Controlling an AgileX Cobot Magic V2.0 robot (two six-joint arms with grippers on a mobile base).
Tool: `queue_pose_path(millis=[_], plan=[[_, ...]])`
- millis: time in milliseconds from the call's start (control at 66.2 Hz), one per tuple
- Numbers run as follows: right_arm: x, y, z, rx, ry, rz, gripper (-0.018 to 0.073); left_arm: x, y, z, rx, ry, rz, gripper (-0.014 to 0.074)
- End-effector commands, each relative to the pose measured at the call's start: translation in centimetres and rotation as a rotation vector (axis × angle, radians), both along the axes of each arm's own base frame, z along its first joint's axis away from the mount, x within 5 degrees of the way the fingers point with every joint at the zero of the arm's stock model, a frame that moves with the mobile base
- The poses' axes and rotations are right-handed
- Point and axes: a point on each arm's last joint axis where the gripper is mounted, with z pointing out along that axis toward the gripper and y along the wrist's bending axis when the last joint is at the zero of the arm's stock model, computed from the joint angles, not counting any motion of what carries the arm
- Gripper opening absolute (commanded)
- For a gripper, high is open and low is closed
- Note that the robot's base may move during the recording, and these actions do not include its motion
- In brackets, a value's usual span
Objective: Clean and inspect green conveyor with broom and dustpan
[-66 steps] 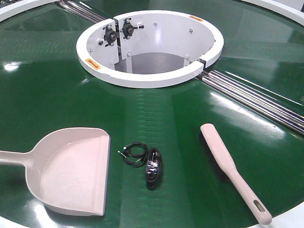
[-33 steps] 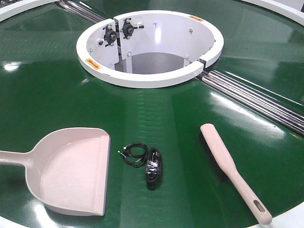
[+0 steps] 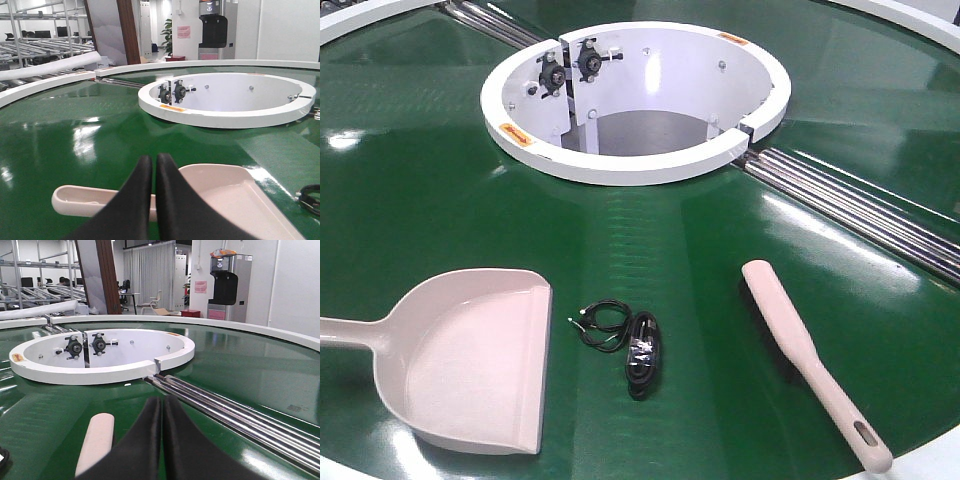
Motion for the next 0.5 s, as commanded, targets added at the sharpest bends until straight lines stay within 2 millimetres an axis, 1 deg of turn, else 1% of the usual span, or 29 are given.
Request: queue_pose_path(millis=[0, 91, 136, 227, 272, 393, 483], plan=[[-0.1, 0.1, 0.6, -0.002, -0.077, 0.008, -0.0008, -0.1, 0.0, 0.5, -0.013, -0.079, -0.008, -0.0006], [-0.1, 0.1, 0.6, -0.002, -0.077, 0.008, -0.0008, -0.2, 0.0, 1.0, -0.019, -0.123, -0.008, -0.0006], [-0.1, 0.1, 0.6, -0.002, -0.077, 0.008, -0.0008, -0.3, 0.0, 1.7, -0.061, -0.155, -0.011, -0.0006], [-0.1, 0.1, 0.6, -0.002, -0.077, 0.008, -0.0008, -0.6, 0.0, 3.6, -0.096, -0.209, -0.016, -0.0006], [-0.1, 0.1, 0.6, -0.002, -0.077, 0.008, -0.0008, -0.7, 0.0, 4.9, -0.094, -0.218, -0.017, -0.0006], [-0.1, 0.1, 0.6, -0.002, -0.077, 0.008, -0.0008, -0.4, 0.0, 8.4, -0.09, -0.155, -0.017, -0.0006], [-0.1, 0.1, 0.6, -0.002, -0.077, 0.008, -0.0008, 0.6, -0.1, 10.4, -0.084, -0.036, -0.015, -0.0006]])
